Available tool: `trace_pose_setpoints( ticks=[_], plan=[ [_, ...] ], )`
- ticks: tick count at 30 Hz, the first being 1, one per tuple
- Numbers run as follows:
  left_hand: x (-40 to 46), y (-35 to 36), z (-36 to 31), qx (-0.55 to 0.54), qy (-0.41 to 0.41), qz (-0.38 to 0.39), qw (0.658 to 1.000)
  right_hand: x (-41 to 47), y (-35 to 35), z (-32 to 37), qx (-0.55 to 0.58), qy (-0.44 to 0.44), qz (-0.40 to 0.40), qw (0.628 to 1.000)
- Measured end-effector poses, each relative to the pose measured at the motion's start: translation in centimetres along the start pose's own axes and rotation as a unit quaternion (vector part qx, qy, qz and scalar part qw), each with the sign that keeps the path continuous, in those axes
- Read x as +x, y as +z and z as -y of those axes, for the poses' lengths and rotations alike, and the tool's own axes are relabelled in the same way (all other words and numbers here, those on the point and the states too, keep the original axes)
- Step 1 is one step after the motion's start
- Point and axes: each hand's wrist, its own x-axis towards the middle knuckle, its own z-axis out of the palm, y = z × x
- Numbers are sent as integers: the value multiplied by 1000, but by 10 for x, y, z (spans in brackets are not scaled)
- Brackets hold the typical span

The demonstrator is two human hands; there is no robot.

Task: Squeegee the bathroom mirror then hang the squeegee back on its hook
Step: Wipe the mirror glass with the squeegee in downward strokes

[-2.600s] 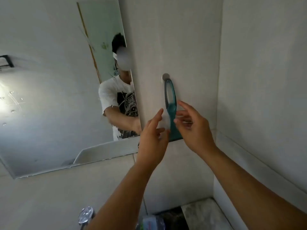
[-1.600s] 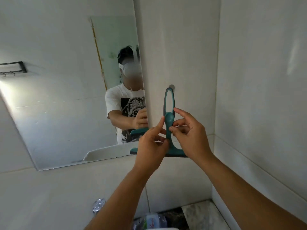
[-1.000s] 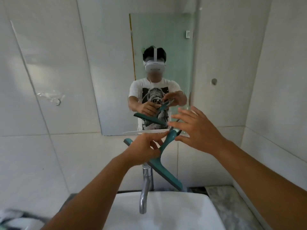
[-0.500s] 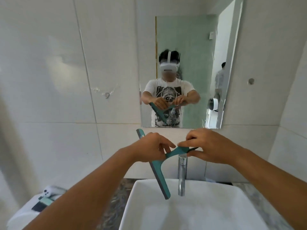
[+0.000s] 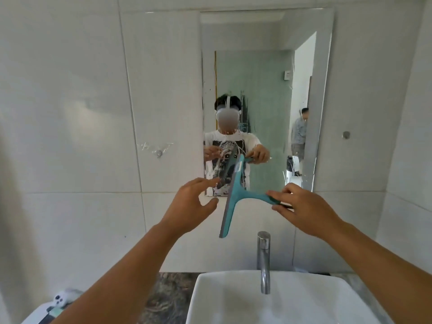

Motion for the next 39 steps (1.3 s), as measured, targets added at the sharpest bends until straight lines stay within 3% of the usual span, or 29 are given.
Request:
trace_pose_setpoints(
  ticks=[3,12,19,26,39],
  plan=[
    [7,-2,6,-19,-30,-49,998,12,-7,-3,7,31,-53,998],
    [55,4,35,-24,-69,-98,992,78,-34,-13,-3,54,-144,988],
    [92,14,71,95,-9,-30,995,152,-60,-29,-23,31,-179,983],
    [136,25,125,250,45,-1,967,232,-92,-31,-54,-23,-228,972],
    [152,53,169,266,77,20,961,344,-132,-20,-81,-106,-225,965]
  ],
)
